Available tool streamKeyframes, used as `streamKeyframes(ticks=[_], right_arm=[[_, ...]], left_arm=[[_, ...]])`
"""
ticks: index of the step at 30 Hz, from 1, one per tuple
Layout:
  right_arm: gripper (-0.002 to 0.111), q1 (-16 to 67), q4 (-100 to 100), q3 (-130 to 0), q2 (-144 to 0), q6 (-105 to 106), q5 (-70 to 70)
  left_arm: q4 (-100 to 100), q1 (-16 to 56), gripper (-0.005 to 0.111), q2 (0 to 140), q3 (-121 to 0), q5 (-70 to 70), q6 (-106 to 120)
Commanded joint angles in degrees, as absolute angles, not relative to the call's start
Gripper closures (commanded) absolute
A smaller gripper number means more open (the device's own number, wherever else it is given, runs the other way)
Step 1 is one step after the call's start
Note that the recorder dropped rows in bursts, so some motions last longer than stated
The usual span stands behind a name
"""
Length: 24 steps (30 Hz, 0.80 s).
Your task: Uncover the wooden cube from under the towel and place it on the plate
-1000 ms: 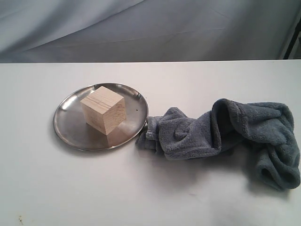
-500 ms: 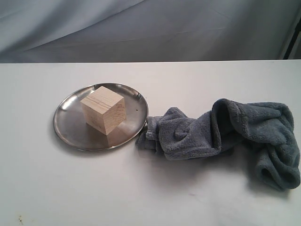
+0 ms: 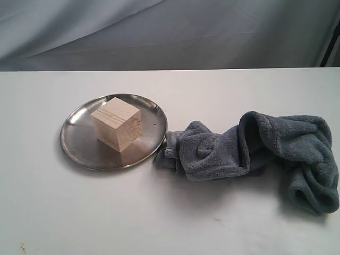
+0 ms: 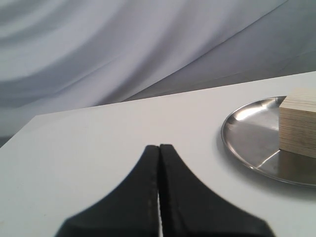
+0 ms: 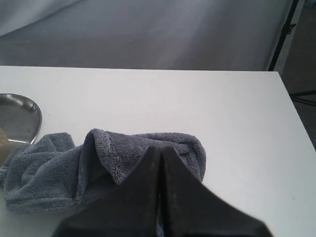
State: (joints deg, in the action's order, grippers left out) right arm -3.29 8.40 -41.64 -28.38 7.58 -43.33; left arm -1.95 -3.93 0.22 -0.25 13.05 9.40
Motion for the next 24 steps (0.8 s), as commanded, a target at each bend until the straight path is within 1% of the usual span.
streamKeyframes(ticks=[1, 8, 15, 24], right_arm=[[0.108, -3.42, 8.61, -39.2, -22.19, 7.52, -42.8], [0.108, -3.42, 8.61, -35.14, -12.07, 7.09, -43.33], [0.108, -3.42, 8.61, -34.49, -0.12, 5.5, -45.07], [0.108, -3.42, 8.25, -33.65, 0.0, 5.37, -44.95]], left_arm=[[-2.14, -4.07, 0.107, 0.0, 0.0, 12.31, 9.24], [-2.55, -4.07, 0.107, 0.0, 0.0, 12.31, 9.24], [-5.44, -4.07, 0.107, 0.0, 0.0, 12.31, 9.24], [-8.77, -4.07, 0.107, 0.0, 0.0, 12.2, 9.24]])
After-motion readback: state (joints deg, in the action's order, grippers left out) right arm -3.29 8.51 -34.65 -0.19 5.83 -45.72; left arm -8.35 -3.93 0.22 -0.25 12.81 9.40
